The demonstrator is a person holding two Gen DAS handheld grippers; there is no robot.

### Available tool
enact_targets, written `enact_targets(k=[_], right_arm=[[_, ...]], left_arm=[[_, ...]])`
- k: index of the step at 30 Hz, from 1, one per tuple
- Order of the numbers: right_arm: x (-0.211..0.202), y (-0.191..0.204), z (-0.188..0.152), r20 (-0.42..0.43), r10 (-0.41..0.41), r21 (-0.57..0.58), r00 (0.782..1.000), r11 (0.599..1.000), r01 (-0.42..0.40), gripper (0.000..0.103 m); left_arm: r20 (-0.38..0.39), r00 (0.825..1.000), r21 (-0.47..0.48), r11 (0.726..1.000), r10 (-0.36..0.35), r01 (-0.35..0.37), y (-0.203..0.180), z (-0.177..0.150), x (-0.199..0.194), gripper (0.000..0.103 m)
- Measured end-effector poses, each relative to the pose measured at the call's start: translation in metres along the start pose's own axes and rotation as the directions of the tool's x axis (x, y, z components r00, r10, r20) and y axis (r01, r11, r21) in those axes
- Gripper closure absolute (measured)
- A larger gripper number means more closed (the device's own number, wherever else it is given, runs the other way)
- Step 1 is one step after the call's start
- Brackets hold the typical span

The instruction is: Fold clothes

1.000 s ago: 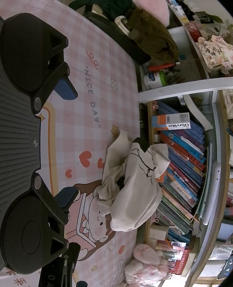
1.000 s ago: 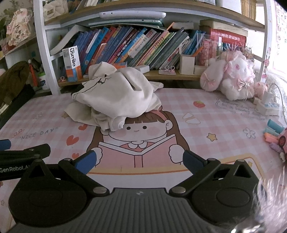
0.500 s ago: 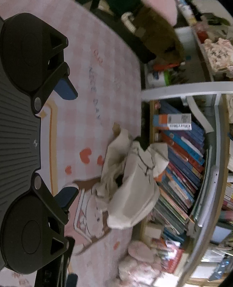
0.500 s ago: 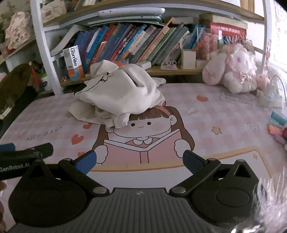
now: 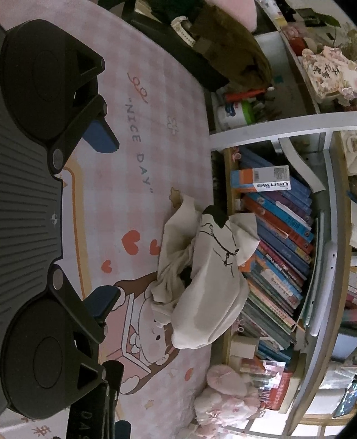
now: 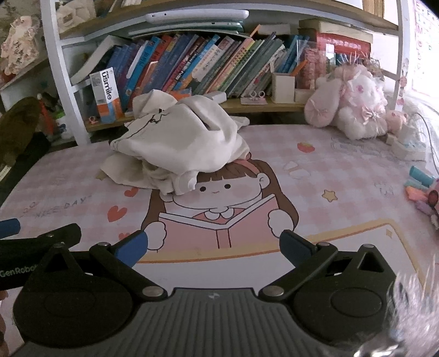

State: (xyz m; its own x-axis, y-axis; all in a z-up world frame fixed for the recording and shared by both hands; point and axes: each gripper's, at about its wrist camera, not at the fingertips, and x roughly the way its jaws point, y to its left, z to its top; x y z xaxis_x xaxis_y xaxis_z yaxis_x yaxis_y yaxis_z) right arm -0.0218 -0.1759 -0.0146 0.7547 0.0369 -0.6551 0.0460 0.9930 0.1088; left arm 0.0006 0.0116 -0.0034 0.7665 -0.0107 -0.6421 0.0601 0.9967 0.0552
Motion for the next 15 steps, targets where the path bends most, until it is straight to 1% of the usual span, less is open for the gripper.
enact_targets(k=[5, 7, 9, 12, 15], right_arm=[[-0.003, 0.007, -0.006, 0.002, -0.036, -0.003, 0.999, 0.999, 0.036, 0.000], [-0.004, 0.011, -0.009, 0.007, -0.062, -0.022, 0.998, 0.998, 0.062, 0.000], [-0.005, 0.014, -0.010, 0.003, -0.066, -0.022, 0.998, 0.998, 0.066, 0.001], [-0.006, 0.015, -0.012, -0.004, -0.068, -0.018, 0.998, 0.998, 0.068, 0.001], [-0.005, 0.017, -0.013, -0.022, -0.060, -0.032, 0.998, 0.998, 0.059, 0.001]], left_arm=[[-0.060, 0.997, 0.048, 0.998, -0.045, 0.047, 0.004, -0.004, 0.007, 0.001], [-0.084, 0.994, 0.042, 0.997, -0.067, 0.070, 0.007, -0.006, 0.011, 0.001], [-0.093, 0.992, 0.034, 0.995, -0.087, 0.091, 0.011, -0.008, 0.012, 0.001], [-0.077, 0.992, 0.045, 0.994, -0.097, 0.100, 0.013, -0.011, 0.010, 0.001], [-0.026, 0.997, 0.069, 0.995, -0.072, 0.074, 0.011, -0.013, 0.005, 0.001]])
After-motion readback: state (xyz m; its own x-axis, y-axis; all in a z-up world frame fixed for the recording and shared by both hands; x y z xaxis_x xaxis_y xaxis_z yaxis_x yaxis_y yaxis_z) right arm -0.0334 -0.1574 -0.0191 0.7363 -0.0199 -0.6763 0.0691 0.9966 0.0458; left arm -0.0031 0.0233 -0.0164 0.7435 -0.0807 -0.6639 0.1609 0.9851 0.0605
